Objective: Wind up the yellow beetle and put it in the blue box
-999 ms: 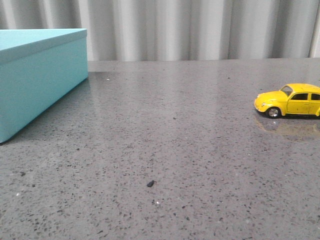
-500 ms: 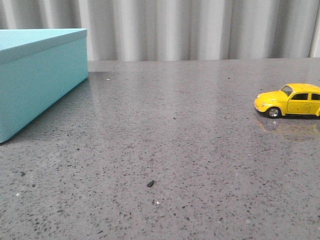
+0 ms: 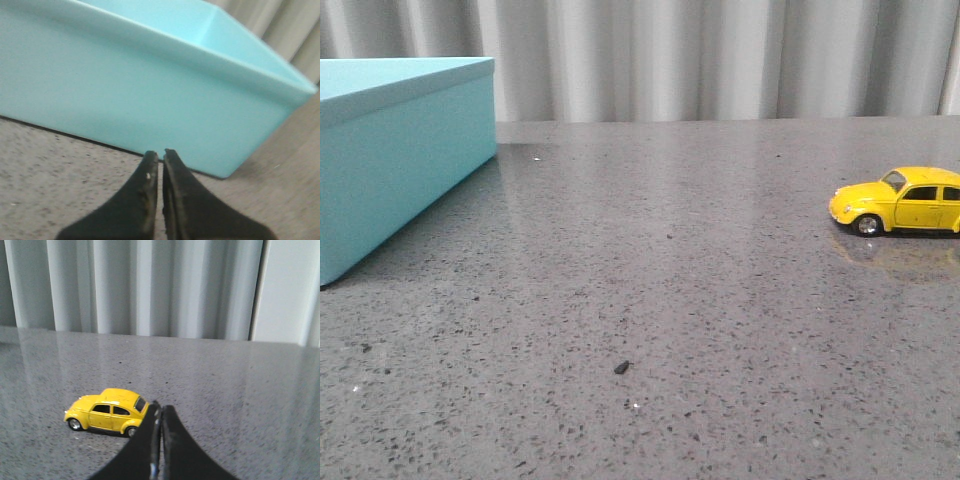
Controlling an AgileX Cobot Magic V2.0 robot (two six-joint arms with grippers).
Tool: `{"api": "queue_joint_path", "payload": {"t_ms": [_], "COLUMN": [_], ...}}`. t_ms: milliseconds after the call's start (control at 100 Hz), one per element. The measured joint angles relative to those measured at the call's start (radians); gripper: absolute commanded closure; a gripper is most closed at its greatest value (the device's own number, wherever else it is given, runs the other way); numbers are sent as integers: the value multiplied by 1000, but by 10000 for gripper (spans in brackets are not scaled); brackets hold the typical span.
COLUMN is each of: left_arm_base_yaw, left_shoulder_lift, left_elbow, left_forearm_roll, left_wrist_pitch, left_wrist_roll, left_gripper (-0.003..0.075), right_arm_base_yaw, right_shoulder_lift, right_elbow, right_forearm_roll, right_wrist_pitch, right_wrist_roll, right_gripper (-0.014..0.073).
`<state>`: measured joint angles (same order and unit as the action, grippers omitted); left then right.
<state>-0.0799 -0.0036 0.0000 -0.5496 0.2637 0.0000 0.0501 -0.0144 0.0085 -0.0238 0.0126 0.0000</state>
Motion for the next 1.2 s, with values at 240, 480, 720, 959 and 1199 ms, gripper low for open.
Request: {"api": "queue_joint_path", "payload": {"t_ms": [240,480,720,959,1199], "left_arm_base_yaw": [0,0,0,0,0], "left_shoulder_lift": [0,0,109,275,289], "left_elbow": [0,-25,-286,-435,-439], "left_forearm_roll": [-223,-215,130,229,231], "left_wrist_pitch": [-116,-159,78,189,193], "left_wrist_roll": [0,0,0,35,37], "left_gripper": [741,741,741,741,741], "right_arm_base_yaw": [0,0,0,11,81], "right_shoulder_lift": [0,0,158,442,688], "right_elbow": [0,-141,-430,-704,-871], "right_forearm_roll": [292,399,287,163,145], "right_wrist_pitch": [11,128,505,830,992], "right_wrist_roll": [0,6,0,0,0], "right_gripper": [646,646,646,646,645]}}
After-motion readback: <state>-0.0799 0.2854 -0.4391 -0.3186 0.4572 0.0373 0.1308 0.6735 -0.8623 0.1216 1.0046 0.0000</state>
